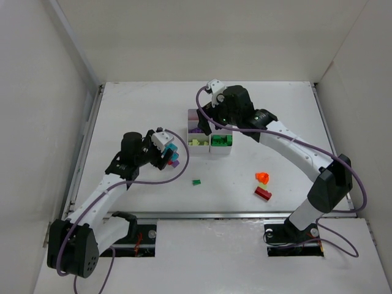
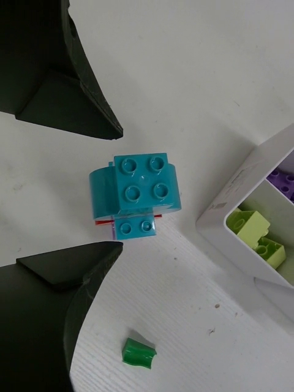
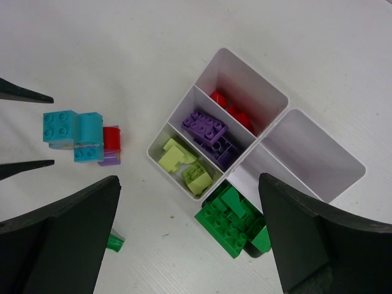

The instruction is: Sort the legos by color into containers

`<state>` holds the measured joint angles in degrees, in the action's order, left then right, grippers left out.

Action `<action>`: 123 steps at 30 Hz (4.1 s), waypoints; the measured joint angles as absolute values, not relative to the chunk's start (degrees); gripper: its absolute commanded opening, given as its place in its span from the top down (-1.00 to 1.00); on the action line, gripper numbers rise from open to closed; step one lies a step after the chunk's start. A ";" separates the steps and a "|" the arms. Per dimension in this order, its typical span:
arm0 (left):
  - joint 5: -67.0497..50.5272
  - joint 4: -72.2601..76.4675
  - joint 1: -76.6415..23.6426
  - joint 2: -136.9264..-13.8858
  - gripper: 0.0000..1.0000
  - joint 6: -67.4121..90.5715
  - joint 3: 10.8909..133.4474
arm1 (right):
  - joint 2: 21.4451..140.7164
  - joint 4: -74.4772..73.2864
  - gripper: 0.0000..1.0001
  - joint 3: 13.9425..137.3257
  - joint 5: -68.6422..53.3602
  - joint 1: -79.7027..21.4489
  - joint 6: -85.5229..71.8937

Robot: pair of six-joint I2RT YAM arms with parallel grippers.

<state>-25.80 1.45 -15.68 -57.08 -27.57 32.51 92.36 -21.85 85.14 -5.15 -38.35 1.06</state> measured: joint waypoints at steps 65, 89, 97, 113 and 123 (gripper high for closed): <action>-64.47 -37.95 -13.02 -71.13 1.00 -58.61 61.78 | 94.59 -26.59 -0.13 87.22 -34.96 -46.19 20.56; -58.52 -29.45 -11.81 -70.76 1.00 -50.43 55.66 | 94.19 -15.70 1.00 84.90 -32.69 -42.70 5.82; -54.98 -26.44 -11.07 -70.74 1.00 -46.17 54.74 | 94.11 -14.74 1.00 85.14 -23.07 -39.33 0.05; -50.68 -21.98 -10.74 -69.14 1.00 -39.05 54.74 | 103.92 -33.95 1.00 92.25 -3.55 -29.32 -11.40; -50.26 -21.98 -10.74 -68.03 1.00 -38.28 54.74 | 107.61 -34.35 0.83 95.13 -1.34 -28.84 -13.17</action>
<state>-50.26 -21.98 -10.74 -68.03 -38.28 54.74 107.61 -34.35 95.13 -1.34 -28.84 -13.17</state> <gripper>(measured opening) 0.334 0.425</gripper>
